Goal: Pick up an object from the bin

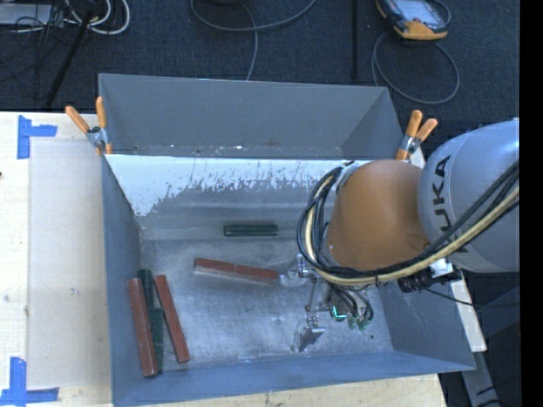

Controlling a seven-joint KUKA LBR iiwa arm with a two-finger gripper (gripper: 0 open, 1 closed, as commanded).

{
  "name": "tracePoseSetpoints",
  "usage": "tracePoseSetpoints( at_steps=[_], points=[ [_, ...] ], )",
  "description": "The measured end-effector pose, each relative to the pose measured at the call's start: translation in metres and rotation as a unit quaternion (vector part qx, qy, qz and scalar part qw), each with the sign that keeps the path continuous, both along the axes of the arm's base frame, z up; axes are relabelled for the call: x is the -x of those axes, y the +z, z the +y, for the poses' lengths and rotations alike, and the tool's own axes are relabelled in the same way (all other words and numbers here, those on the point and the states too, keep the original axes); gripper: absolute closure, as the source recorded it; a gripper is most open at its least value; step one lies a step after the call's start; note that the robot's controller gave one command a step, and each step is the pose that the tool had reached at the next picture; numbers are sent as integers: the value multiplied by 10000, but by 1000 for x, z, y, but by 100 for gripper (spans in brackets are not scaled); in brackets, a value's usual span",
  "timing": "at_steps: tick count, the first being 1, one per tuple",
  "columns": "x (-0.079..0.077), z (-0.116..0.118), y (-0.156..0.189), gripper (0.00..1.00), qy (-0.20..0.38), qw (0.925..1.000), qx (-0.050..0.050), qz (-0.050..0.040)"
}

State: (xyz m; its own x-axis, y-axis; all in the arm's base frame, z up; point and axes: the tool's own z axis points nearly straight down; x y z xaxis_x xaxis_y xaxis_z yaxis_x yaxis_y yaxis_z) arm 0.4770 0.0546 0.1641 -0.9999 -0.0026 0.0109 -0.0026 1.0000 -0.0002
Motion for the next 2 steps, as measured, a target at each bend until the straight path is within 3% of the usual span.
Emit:
tracePoseSetpoints(
  at_steps=[1,2],
  points=[
    [-2,0,3,0,-10,10000,-3,-38],
    [-46,3,-41,0,332,9994,-6,-94]
  ],
)
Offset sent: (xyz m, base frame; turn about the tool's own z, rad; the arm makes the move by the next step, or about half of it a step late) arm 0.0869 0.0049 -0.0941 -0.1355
